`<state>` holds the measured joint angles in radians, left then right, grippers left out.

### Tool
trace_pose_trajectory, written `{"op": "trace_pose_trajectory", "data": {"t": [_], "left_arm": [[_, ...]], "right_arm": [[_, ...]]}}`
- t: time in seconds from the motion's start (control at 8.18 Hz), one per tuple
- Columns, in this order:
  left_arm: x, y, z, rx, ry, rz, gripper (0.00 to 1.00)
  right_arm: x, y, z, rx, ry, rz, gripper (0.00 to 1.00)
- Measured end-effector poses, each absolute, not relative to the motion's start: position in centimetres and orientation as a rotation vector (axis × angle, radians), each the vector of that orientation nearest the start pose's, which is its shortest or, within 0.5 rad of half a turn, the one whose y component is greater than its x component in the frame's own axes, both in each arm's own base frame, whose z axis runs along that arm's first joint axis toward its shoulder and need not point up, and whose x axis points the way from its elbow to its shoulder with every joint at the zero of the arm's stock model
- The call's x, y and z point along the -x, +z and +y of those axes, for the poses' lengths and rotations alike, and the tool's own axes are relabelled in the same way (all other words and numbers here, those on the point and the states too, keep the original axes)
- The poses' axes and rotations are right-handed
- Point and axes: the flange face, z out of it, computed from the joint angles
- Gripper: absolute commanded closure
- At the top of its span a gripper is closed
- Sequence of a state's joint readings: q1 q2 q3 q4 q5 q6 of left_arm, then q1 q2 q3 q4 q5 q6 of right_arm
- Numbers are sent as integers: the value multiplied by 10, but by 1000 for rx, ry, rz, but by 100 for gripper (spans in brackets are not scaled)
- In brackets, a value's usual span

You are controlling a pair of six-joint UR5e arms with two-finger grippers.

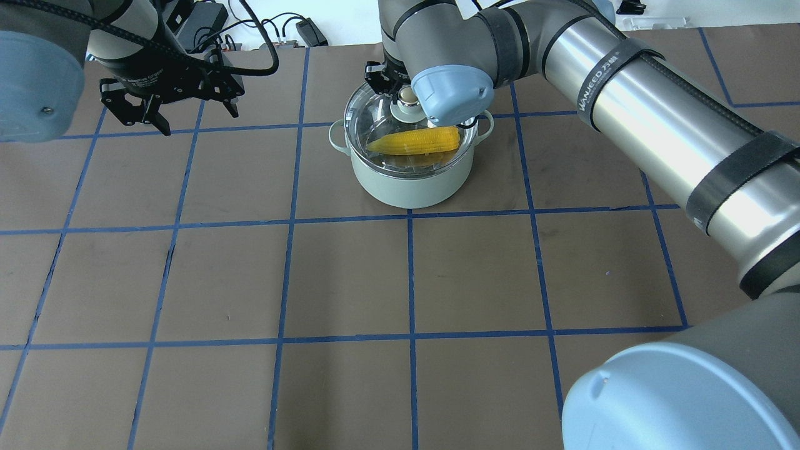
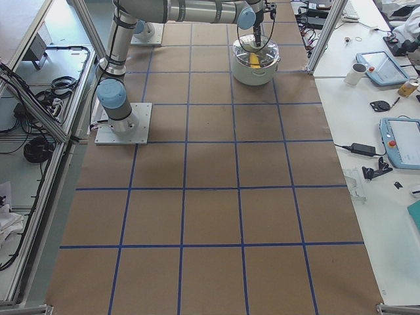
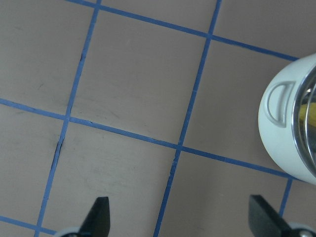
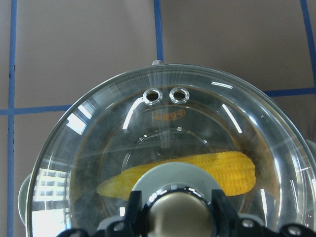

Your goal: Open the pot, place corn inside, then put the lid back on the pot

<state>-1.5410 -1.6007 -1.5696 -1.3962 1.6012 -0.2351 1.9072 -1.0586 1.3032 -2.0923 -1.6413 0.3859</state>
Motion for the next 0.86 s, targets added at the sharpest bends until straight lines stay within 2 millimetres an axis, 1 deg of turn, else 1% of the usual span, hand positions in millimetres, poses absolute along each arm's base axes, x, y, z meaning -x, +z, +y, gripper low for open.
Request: {"op": "trace_pose_trajectory", "data": {"t": [0.24, 0.37, 0.61, 0.86], "left_arm": [[122, 493, -514, 209, -171, 3167, 0], [123, 493, -511, 153, -148, 3184, 0], [125, 496, -501, 55, -103, 3193, 0], [124, 498, -495, 27, -75, 3182, 0]], "right_arm": [[-355, 365, -632, -88, -435, 3076, 60], [-355, 364, -632, -85, -436, 3076, 60], [-355, 361, -634, -84, -453, 3069, 60], [-356, 358, -635, -84, -462, 3066, 60]]}}
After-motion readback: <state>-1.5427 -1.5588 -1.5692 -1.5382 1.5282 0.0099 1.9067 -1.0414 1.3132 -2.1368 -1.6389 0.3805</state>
